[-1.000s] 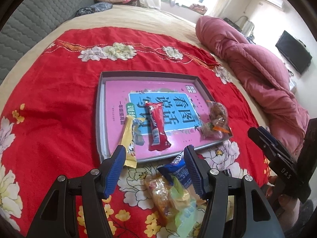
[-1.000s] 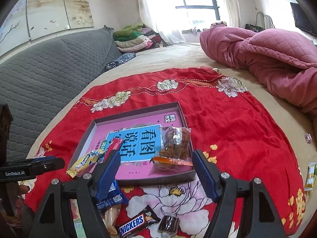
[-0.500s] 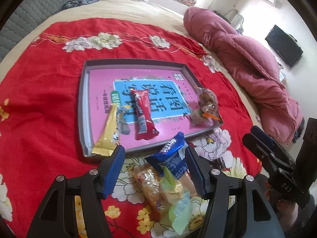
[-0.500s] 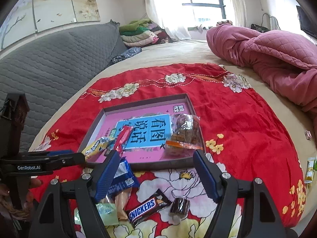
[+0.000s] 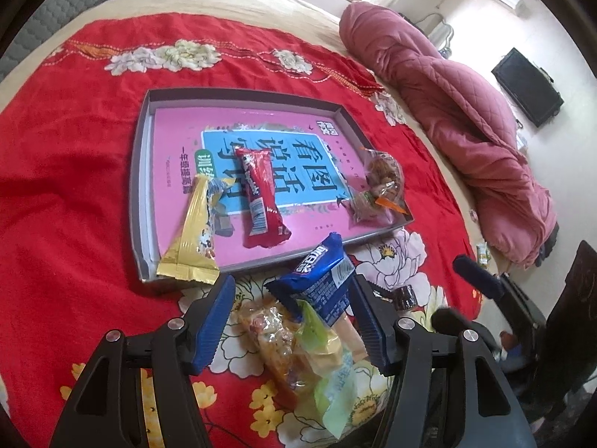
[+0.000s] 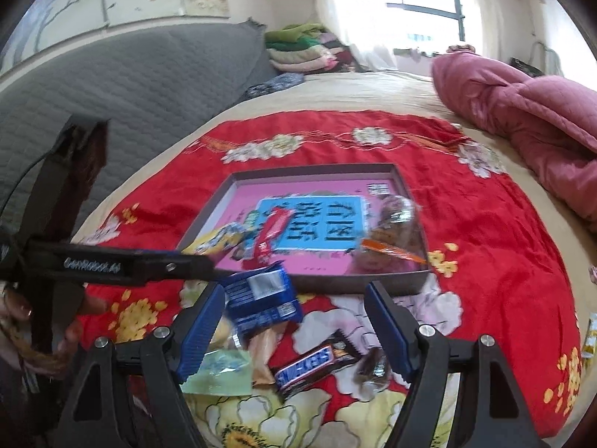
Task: Organize snacks
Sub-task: 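Grasp the blue Oreo pack with the left tool while the right tool grasps the pale green bag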
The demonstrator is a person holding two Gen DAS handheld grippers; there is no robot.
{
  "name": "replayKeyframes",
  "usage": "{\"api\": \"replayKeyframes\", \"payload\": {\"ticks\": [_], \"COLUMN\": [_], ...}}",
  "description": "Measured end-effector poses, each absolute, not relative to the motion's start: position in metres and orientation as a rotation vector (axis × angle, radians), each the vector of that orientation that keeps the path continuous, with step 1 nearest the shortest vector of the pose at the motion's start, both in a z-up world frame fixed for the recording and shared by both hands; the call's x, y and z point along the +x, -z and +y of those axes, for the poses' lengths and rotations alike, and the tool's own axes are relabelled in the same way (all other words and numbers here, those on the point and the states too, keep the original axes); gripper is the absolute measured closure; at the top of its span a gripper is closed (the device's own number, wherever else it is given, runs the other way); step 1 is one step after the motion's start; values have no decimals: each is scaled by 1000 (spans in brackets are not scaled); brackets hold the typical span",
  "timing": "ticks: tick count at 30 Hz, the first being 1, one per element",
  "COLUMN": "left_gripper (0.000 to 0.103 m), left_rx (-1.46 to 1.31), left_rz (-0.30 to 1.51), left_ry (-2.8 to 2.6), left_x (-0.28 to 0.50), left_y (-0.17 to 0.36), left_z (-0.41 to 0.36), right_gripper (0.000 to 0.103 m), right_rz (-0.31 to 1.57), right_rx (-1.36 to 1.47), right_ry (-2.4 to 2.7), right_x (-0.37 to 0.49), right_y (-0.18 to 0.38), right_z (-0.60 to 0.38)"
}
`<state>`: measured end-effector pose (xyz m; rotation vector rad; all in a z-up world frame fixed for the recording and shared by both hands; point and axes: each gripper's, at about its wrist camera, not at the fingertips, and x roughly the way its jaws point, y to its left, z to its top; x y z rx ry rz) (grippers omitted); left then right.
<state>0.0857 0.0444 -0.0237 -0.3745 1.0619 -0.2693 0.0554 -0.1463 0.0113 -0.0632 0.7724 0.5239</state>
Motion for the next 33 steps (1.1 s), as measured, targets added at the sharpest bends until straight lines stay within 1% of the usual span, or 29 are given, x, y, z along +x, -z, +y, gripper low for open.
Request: {"api": "replayKeyframes", "payload": {"ticks": [16, 33], "left_gripper": [38, 38], "left_rx": [-452, -486], "left_rz": [1131, 1173], "left_ry": [369, 407], "left_x": [94, 112], "left_y": [47, 66], "left_z": [43, 40], "right_gripper": [27, 27], "right_rz": [856, 892], "right_rx": [-134, -117], "right_ry": [-695, -765], "right_x": [43, 51], "right_y": [20, 39], "right_z": [-108, -93]}}
